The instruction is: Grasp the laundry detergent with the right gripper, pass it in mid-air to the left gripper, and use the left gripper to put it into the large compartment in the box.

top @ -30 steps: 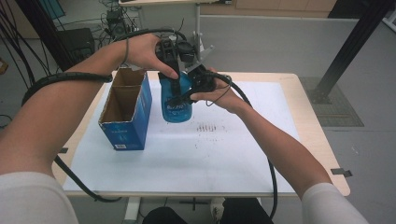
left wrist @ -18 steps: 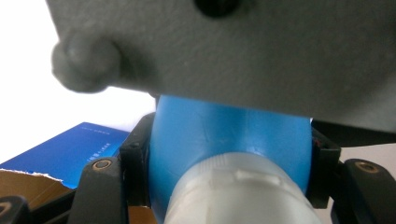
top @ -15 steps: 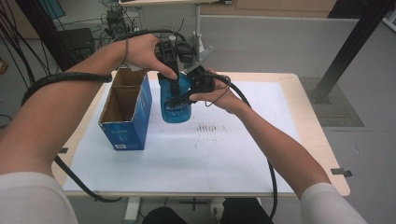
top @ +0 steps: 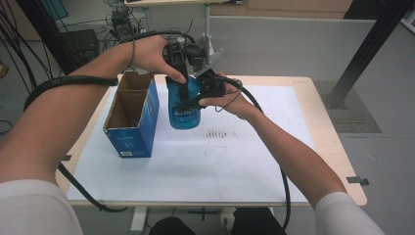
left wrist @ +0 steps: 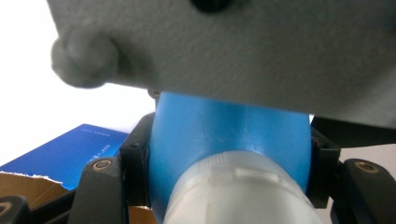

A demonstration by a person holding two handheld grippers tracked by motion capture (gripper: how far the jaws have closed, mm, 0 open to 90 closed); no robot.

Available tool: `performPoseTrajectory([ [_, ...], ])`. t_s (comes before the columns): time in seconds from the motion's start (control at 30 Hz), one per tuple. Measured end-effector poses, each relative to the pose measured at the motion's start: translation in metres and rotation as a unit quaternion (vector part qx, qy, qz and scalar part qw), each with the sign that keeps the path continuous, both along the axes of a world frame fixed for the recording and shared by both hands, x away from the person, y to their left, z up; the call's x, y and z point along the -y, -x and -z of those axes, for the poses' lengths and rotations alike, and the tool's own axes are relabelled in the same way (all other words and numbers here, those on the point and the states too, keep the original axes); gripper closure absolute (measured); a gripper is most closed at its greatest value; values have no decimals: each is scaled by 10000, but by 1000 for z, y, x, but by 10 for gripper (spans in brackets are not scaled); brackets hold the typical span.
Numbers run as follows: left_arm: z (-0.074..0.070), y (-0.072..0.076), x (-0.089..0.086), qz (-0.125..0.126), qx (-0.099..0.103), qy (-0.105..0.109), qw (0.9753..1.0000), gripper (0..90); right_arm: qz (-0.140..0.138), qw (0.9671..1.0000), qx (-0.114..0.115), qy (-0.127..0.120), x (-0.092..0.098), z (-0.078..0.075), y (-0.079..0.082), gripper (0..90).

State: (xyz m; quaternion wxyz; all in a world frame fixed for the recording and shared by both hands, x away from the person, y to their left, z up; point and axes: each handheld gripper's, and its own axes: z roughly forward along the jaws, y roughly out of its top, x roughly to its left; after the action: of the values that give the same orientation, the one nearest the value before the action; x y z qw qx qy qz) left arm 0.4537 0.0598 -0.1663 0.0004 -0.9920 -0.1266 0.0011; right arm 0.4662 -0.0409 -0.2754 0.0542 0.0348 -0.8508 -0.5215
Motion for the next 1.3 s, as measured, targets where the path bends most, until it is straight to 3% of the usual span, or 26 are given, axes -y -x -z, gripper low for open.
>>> performPoseTrajectory([
  [0.23, 0, 0, -1, -20, 3, 1, 10000, 373, 25, 10000, -84, 27, -1, 0, 1, 433],
  [0.27, 1, 1, -1, -157, 32, 110, 9998, 373, 30, 10000, -89, 16, -1, 0, 1, 432],
  [0.33, -1, -1, -1, 14, 9, 0, 10000, 373, 29, 10000, -82, -4, 0, 0, 0, 432],
  [1.3, -1, 0, -1, -75, 34, 35, 10000, 374, 21, 9999, -145, -79, 0, 1, 0, 425],
])
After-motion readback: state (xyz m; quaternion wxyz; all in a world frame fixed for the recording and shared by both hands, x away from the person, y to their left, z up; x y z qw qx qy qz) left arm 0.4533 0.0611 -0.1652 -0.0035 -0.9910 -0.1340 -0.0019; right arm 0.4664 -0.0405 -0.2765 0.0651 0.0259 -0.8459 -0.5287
